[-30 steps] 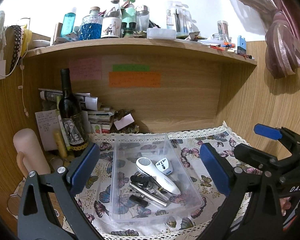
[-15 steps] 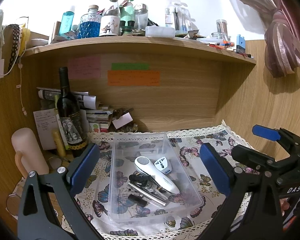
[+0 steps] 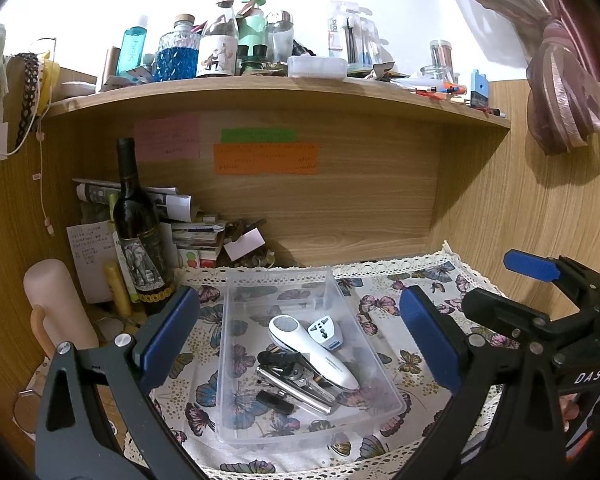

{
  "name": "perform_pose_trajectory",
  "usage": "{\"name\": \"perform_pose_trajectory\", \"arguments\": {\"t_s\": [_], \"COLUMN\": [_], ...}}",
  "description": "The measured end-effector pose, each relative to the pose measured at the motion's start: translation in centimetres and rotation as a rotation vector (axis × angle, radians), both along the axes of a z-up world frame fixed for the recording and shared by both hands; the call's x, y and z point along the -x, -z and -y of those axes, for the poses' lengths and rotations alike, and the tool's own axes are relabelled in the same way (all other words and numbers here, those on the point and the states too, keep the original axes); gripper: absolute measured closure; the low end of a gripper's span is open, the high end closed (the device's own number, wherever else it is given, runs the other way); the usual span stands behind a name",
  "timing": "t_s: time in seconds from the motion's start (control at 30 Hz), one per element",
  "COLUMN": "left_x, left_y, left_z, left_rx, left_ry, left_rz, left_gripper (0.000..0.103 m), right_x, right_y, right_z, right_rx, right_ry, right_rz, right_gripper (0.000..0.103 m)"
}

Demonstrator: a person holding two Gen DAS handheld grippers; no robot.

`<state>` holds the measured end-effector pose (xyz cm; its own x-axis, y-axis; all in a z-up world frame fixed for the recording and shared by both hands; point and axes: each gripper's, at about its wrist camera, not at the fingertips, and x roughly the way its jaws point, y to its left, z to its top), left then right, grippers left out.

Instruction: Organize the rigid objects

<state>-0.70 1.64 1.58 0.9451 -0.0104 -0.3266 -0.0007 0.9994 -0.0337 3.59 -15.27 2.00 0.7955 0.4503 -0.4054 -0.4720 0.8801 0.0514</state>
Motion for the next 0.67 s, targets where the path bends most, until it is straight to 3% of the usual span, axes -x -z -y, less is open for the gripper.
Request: {"name": "perform_pose_trajectory", "arguments": {"t_s": [0.67], "left_x": [-0.26], "left_y": [0.29], "left_z": [-0.19], "left_rx": [0.025], "left_ry": [0.031], "left_rz": [-0.022], "left_gripper": [0.001], "right_x": [0.36], "right_y": [-0.39], "right_z": [-0.47], "right_rx": [-0.001], "right_ry": [0.013], "right_rz": [0.009], "right_gripper": [0.0]}}
